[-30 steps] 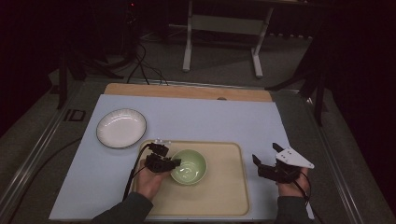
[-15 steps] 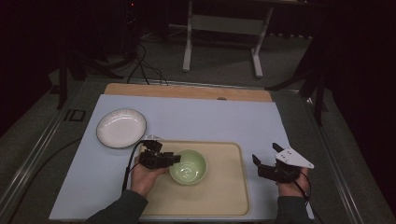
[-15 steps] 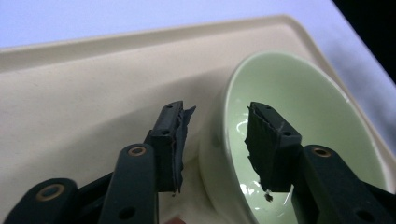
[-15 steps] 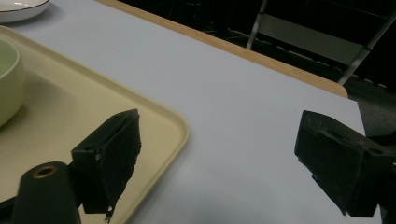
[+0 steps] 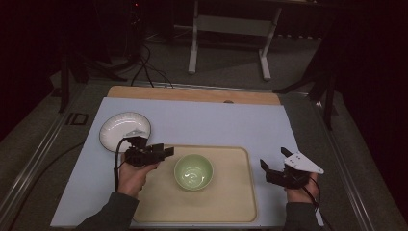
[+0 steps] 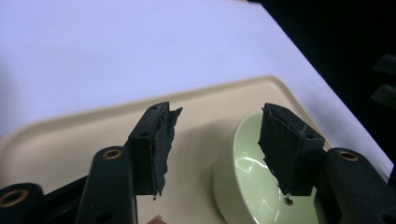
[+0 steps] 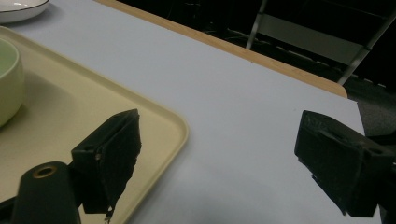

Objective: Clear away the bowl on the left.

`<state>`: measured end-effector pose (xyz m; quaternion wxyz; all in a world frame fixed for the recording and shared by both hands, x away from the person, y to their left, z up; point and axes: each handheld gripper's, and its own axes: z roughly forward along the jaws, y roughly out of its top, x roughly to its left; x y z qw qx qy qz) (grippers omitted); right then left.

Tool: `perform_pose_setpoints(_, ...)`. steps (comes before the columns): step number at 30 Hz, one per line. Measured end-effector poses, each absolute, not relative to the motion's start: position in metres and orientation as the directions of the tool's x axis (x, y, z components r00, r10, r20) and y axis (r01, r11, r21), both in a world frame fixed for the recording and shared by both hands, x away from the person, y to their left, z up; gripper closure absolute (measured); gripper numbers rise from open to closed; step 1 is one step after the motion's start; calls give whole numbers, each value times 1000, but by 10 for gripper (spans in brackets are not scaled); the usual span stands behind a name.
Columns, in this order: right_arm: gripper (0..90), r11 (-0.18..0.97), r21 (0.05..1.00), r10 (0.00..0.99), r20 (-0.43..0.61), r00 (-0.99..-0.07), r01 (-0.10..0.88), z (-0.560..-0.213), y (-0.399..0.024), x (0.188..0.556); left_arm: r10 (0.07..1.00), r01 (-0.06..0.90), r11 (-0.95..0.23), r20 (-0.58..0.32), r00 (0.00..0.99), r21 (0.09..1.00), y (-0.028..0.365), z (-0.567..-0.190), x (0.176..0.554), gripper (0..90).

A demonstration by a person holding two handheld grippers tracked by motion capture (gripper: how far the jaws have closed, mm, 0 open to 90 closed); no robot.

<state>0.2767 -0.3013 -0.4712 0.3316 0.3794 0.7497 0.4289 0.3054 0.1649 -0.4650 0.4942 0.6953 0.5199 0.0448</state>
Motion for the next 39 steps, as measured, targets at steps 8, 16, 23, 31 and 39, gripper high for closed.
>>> perform_pose_setpoints(8, 139, 342, 895, 854, -170, -491, 285, -471, -302, 277, 846, 606, 13, -332, 417, 795, 189, -452, 301, 419)
perform_pose_setpoints(16, 139, 336, 898, 858, -166, -486, 285, -470, -304, 277, 903, 547, -45, -200, 381, 836, 206, -445, 296, 400)
perform_pose_setpoints(23, 139, 326, 901, 863, -160, -479, 287, -470, -307, 277, 935, 498, -73, -113, 335, 864, 226, -440, 292, 390)
perform_pose_setpoints(31, 139, 315, 908, 860, -152, -487, 274, -468, -311, 276, 970, 458, -89, -27, 241, 884, 248, -442, 286, 298)
perform_pose_setpoints(39, 139, 315, 909, 859, -151, -489, 273, -468, -311, 276, 985, 472, -69, -14, 171, 879, 258, -446, 284, 177)
